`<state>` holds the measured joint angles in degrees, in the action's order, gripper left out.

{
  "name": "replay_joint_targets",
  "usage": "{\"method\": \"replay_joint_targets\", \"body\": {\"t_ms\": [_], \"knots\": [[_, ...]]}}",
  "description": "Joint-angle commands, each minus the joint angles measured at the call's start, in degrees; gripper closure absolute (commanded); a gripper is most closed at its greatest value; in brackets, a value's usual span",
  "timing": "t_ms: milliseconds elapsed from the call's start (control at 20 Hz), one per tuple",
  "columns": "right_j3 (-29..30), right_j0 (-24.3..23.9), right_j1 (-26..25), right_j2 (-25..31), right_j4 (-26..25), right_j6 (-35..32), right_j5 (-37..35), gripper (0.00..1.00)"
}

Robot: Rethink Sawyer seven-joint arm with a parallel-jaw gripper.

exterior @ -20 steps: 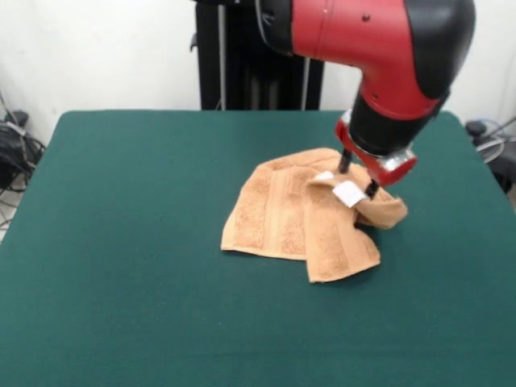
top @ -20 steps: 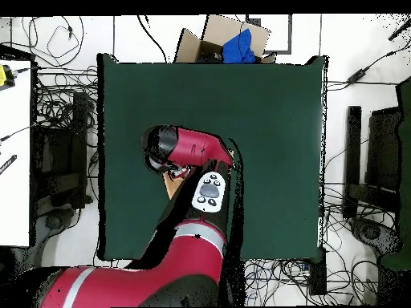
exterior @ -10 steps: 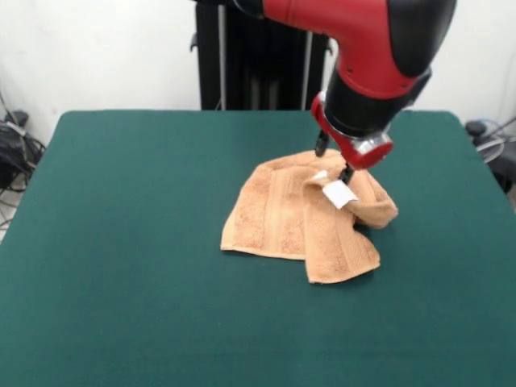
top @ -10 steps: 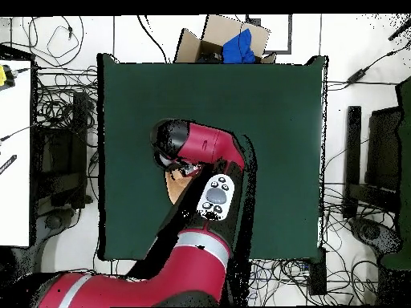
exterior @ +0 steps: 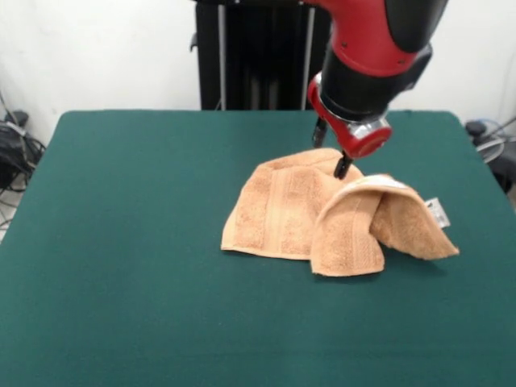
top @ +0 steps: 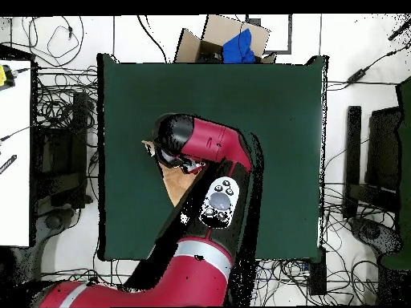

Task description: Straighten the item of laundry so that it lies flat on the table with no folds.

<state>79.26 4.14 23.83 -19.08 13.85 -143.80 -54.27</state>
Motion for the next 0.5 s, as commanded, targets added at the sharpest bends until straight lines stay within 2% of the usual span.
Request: {"method": "replay_joint_targets", "body": {"t_ms": [50, 500], "knots": [[-1.22, 1.88, -1.49, -0.52, 3.54, -19.13, -3.66, 0.0], [-5.06, 2.8, -7.35, -3.53, 4.47, -21.92, -0.84, 0.0]]}}
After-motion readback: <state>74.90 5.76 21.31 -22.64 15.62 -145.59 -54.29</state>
